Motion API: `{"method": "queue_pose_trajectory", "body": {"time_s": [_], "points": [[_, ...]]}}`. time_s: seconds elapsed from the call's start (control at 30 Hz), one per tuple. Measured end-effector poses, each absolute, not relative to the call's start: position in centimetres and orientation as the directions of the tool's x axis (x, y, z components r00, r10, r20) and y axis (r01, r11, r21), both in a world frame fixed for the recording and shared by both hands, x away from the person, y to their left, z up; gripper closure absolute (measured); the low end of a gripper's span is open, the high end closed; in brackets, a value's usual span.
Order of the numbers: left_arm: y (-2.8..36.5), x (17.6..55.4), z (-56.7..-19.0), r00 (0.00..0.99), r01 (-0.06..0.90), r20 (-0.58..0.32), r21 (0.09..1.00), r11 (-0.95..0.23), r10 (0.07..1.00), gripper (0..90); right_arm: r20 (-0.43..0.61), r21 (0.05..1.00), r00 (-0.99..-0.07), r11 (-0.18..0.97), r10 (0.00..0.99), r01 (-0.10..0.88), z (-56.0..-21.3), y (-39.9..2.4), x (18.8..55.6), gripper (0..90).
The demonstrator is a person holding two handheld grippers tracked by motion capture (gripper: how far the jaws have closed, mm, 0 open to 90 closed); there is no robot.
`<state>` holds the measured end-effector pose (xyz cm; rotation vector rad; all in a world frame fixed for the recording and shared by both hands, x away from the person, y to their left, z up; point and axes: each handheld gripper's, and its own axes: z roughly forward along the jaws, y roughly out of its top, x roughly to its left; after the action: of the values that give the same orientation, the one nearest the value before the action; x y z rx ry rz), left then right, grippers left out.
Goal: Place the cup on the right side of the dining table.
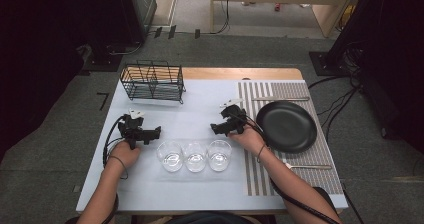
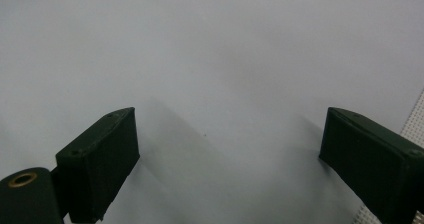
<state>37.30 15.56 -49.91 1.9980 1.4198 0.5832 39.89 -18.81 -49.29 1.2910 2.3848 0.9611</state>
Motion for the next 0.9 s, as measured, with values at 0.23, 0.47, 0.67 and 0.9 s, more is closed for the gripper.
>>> {"method": "queue_pose_trajectory", "body": {"time_s": [0.23,0.47,0.67,0.9], "points": [[15.6,37.3,-49.9,0.327,0.675,0.005,0.698,-0.237,0.945,0.0,0.08,0.652,-0.583,0.4,0.808,0.644,-49.0,-18.8,39.8,8.7],[15.6,37.3,-49.9,0.327,0.674,0.005,0.699,-0.238,0.945,0.0,0.081,0.646,-0.6,0.416,0.796,0.639,-48.8,-18.7,39.7,8.8],[15.6,37.3,-49.9,0.327,0.675,0.005,0.699,-0.238,0.945,0.0,0.085,0.648,-0.609,0.421,0.788,0.635,-48.6,-18.7,39.6,8.9],[15.6,37.3,-49.9,0.327,0.675,0.005,0.699,-0.237,0.945,0.0,0.085,0.648,-0.619,0.428,0.781,0.63,-48.2,-18.9,39.3,8.9]]}}
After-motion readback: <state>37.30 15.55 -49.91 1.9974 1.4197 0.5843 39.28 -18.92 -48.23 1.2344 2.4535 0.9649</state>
